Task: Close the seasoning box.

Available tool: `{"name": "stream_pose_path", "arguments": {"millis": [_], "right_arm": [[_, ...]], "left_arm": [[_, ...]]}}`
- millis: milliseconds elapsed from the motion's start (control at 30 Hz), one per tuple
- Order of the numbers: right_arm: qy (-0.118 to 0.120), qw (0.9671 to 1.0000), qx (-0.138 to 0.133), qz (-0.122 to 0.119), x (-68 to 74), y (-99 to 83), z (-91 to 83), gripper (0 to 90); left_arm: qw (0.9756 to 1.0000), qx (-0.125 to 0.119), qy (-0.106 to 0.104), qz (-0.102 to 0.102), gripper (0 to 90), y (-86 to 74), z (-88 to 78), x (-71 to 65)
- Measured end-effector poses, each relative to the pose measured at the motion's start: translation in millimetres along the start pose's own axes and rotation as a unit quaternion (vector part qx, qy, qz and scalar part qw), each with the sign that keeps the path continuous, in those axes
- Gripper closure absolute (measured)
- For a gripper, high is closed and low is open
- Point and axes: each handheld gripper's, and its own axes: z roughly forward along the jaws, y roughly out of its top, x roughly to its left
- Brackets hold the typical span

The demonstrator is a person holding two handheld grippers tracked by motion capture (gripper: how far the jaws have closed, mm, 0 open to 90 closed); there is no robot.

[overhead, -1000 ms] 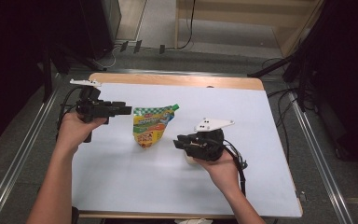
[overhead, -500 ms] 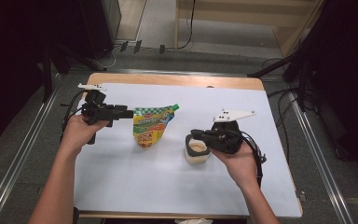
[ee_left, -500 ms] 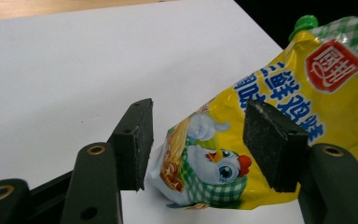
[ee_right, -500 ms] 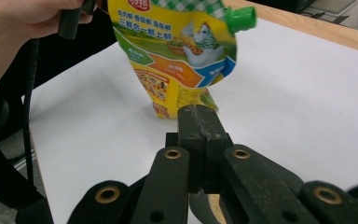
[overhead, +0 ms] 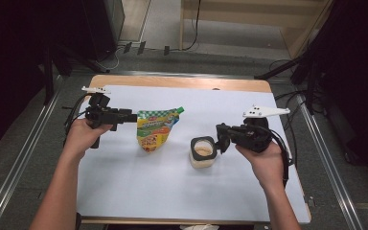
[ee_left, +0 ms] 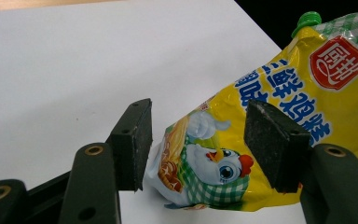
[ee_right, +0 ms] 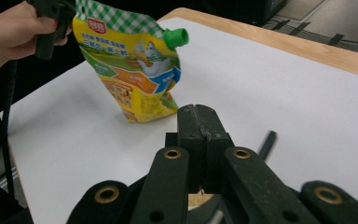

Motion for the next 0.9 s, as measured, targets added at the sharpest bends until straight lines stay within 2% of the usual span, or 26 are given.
{"name": "stream_pose_path", "arguments": {"millis": [233,433,767,900], "right_arm": [[-0.022,0.9995,-0.007,0.021,-17.0,-5.8,-8.0,90.0],[-0.038,0.9987,0.005,0.033,-28.0,-13.1,-4.4,90.0],[-0.035,0.9984,0.017,0.042,-30.8,-18.8,4.0,90.0],[-0.023,0.9986,0.017,0.045,-29.6,-19.5,7.4,90.0]], "left_arm": [[1.0,0.001,-0.004,-0.001,42.6,0.3,1.8,0.6],[1.0,0.002,-0.005,-0.001,42.5,0.2,2.0,0.5],[1.0,0.004,-0.008,0.0,42.4,0.1,2.3,0.2],[1.0,0.006,-0.007,-0.001,42.3,-0.1,2.7,0.5]]}}
